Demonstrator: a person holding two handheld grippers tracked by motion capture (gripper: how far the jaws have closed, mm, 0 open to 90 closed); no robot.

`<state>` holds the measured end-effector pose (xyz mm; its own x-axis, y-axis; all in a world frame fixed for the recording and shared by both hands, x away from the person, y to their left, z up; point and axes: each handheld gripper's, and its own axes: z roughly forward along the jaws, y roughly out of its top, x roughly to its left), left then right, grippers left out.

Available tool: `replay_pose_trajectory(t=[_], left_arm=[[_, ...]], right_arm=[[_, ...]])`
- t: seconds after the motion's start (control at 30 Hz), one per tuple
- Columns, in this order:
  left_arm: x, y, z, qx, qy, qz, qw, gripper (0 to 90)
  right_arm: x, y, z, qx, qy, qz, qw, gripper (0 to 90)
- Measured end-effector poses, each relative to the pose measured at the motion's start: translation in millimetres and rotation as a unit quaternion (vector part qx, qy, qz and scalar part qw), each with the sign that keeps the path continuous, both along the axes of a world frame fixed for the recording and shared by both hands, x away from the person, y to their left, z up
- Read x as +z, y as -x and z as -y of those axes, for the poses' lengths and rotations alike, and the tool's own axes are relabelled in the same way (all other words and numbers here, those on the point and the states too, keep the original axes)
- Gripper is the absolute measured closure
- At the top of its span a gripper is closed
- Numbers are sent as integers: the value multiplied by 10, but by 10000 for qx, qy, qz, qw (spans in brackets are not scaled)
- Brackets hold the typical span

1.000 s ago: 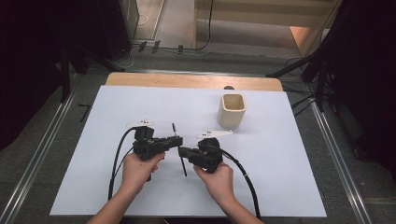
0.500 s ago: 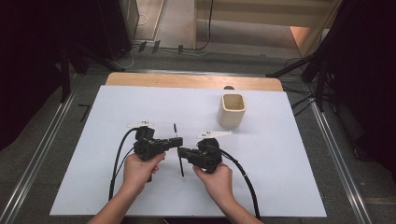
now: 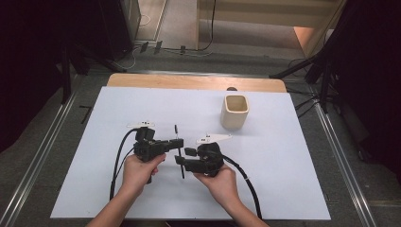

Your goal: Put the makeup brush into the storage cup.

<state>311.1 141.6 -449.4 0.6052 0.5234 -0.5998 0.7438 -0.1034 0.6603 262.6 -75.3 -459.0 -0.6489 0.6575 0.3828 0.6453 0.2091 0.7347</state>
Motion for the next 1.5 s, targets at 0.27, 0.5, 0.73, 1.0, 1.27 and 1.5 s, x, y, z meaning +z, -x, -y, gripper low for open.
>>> replay_pose_trajectory(t=[0.27,0.5,0.73,1.0,1.27,1.5], left_arm=[[1,-8,-11,-14,-58,24,10000,848],[-5,-26,-36,-47,-71,16,10000,848],[-4,-27,-53,-121,-75,40,9999,848],[18,-34,-64,-414,-42,118,9991,848],[25,-41,-70,-663,77,97,9977,847],[36,-37,-60,-944,282,153,9950,847]], right_arm=[[34,-16,110,397,-71,-14,9992,191],[71,6,160,472,39,10,9989,155],[108,87,218,554,-1,10,9985,164],[30,93,268,830,-384,-2,9958,210],[-92,9,255,1003,-652,-50,9928,244],[-134,-31,227,1168,-795,27,9900,271]])
